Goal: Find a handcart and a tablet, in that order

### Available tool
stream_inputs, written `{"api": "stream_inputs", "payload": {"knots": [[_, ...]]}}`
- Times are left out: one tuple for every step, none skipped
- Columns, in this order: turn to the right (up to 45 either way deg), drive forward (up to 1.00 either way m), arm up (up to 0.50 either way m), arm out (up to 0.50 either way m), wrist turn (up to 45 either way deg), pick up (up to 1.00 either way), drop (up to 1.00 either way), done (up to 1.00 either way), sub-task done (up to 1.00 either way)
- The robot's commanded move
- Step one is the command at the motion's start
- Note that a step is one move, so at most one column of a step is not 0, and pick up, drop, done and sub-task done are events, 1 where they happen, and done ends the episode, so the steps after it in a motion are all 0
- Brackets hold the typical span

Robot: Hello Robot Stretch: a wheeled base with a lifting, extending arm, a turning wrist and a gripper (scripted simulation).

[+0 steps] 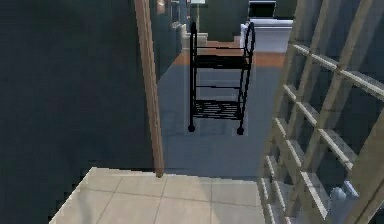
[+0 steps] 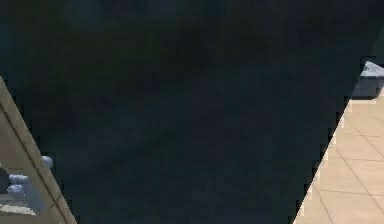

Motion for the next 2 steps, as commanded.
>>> {"api": "stream_inputs", "payload": {"knots": [[0.0,0.25,0.00,0.00,0.0,0.00,0.00,0.00,0.00],[-6.0,0.00,0.00,0.00,0.0,0.00,0.00,0.00,0.00]]}}
